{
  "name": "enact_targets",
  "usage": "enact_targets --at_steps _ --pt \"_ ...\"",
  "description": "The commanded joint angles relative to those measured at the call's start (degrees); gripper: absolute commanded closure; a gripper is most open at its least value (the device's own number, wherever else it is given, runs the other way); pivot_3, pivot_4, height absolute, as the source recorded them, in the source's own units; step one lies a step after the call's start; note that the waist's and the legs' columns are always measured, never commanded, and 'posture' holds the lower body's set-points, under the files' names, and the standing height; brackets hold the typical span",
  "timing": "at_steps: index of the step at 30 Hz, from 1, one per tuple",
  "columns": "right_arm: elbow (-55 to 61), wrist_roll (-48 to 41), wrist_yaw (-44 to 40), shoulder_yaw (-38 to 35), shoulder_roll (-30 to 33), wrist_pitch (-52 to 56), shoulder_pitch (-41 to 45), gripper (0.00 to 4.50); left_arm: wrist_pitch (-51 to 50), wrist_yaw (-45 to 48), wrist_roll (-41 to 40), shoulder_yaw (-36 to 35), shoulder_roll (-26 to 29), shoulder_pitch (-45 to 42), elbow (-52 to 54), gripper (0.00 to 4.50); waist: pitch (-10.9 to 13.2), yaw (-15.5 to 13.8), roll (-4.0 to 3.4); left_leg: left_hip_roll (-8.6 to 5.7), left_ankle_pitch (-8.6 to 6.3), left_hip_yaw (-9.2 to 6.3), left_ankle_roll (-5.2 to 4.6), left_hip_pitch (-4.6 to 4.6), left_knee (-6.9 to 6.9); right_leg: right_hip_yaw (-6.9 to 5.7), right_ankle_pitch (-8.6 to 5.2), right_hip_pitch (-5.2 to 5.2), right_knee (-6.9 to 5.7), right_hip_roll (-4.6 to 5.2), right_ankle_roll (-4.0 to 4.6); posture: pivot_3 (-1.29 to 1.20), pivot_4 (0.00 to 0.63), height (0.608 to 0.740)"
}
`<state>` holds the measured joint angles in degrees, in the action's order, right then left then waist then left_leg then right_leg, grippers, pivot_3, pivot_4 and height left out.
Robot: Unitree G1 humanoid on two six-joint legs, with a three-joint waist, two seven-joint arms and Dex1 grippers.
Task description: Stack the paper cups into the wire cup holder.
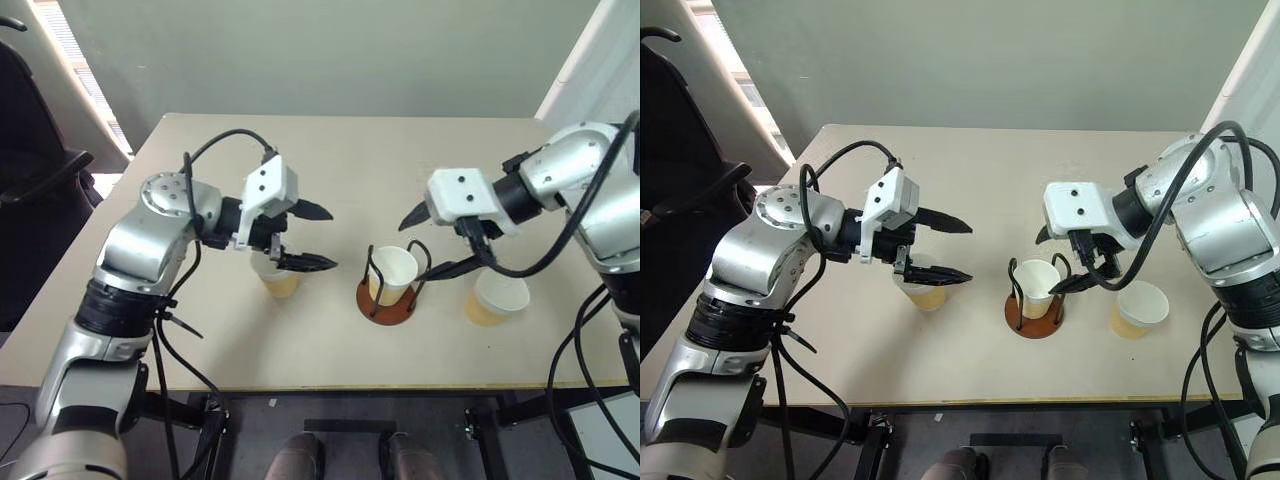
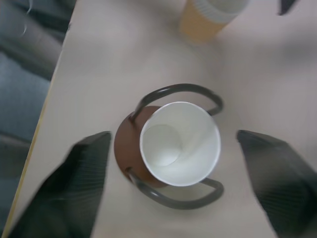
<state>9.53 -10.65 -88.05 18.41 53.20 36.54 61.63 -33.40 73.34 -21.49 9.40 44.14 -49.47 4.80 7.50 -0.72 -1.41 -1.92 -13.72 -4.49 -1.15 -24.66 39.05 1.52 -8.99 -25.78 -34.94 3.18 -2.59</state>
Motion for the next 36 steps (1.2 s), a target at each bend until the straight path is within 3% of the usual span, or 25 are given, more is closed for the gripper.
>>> enact_targets --at_steps 1,8,16,22,34,36 --pt "0.5 -3.1 2.4 -7.8 3.4 5.1 1.6 0.04 -1.2 -0.4 -1.4 -3.8 3.4 1.1 5.3 0.08 0.0 0.0 0.0 0.0 0.0 0.01 0.0 0.0 0.0 0.01 0.0 0.0 0.01 0.0 0.0 0.0 0.15 0.74" --pt "2.5 -11.3 8.6 -20.6 8.2 18.9 -2.0 0.04 -0.8 -1.4 0.6 -4.9 11.0 7.4 13.4 0.08 0.0 -0.1 0.0 0.0 0.02 0.0 0.05 0.03 -0.07 0.02 -0.12 0.01 0.01 -0.02 0.06 0.0 0.15 0.74" --pt "6.8 -18.9 15.8 -29.5 10.5 27.5 -9.6 0.04 5.7 -4.2 12.2 0.7 15.1 10.1 13.3 0.08 0.0 0.0 0.0 -0.01 0.01 0.0 0.09 0.12 -0.08 0.05 -0.12 0.04 -0.04 -0.02 0.07 0.0 0.15 0.74" --pt "8.2 -23.0 19.0 -30.1 10.7 28.1 -11.6 0.04 11.2 -5.3 21.1 5.4 15.1 9.0 8.4 0.08 0.0 0.1 -0.01 -0.02 -0.03 -0.02 -0.06 0.14 -0.1 0.09 -0.07 -0.02 -0.13 -0.03 0.15 0.0 0.15 0.74" --pt "6.4 -25.1 20.9 -27.1 12.4 25.6 -10.1 0.04 15.0 -3.7 25.3 8.3 11.1 9.7 4.2 0.08 0.0 0.1 -0.01 -0.02 -0.03 -0.05 0.11 0.03 -0.1 0.05 -0.04 -0.08 -0.06 -0.04 0.12 0.0 0.15 0.74" --pt "6.5 -25.4 21.3 -27.2 12.3 25.5 -10.6 0.0 16.9 -3.2 25.5 8.8 10.5 9.7 3.1 0.46 0.0 0.0 -0.01 -0.01 -0.05 -0.05 0.11 0.02 -0.1 0.05 -0.04 -0.09 -0.06 -0.04 0.11 0.0 0.15 0.74"
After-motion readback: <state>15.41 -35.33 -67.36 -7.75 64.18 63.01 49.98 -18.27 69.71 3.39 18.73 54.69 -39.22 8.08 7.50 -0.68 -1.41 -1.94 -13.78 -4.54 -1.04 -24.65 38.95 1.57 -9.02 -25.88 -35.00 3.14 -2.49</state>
